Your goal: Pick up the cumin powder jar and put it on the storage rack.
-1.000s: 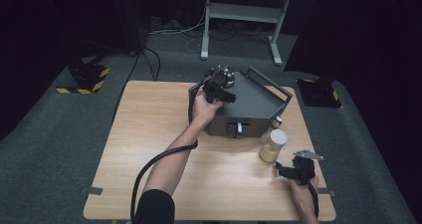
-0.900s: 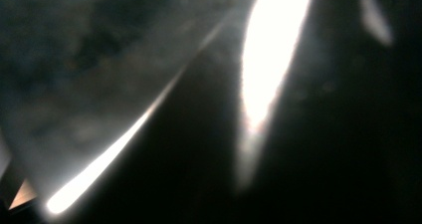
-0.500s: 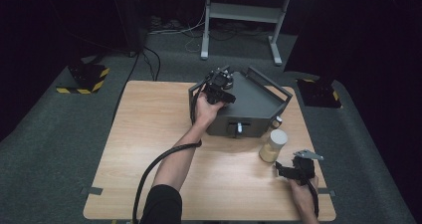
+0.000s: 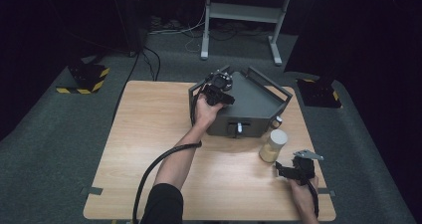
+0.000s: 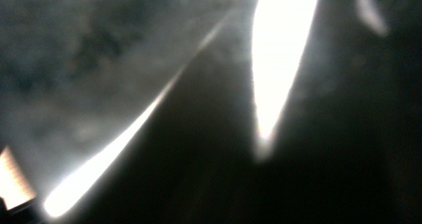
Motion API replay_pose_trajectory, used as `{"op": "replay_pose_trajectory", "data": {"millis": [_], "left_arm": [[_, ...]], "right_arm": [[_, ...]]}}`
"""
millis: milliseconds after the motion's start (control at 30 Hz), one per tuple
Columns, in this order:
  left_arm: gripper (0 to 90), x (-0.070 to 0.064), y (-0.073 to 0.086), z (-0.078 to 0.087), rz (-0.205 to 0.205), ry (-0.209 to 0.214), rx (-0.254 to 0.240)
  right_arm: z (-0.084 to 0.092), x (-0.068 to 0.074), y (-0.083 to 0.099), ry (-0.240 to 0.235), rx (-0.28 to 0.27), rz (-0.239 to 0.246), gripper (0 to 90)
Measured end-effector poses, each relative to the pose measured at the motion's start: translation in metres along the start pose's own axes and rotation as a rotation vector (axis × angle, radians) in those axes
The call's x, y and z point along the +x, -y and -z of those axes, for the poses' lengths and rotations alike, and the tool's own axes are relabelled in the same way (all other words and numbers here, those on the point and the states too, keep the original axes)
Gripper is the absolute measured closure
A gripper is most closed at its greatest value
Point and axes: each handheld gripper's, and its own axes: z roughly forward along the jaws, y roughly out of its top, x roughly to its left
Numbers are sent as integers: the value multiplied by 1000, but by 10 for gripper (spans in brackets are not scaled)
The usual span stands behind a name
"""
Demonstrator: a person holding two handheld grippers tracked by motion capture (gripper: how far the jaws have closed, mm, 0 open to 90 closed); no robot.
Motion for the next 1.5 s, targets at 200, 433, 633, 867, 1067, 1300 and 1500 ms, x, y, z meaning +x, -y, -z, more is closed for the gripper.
{"op": "replay_pose_trajectory", "data": {"millis": [200, 433, 633, 867, 1067, 1300, 1500], "left_arm": [[309, -1, 6, -2, -2, 1, -26], [309, 2, 11, -2, -25, 14, -36], [282, 11, 13, -4, 55, 46, -44], [285, 7, 13, -3, 46, 30, -39], [235, 6, 12, -2, 41, 23, -30], [77, 5, 12, 1, 32, -15, -21], [52, 5, 12, 3, 14, -24, -18]], "right_arm": [[0, 0, 0, 1, 0, 0, 104], [0, 1, 0, 3, 0, 0, 105], [0, 0, 0, 2, 1, -1, 104], [0, 0, 0, 3, 0, -2, 105], [0, 0, 0, 3, 0, -2, 105], [0, 0, 0, 3, 0, -2, 105], [0, 0, 0, 3, 0, -2, 105]]}}
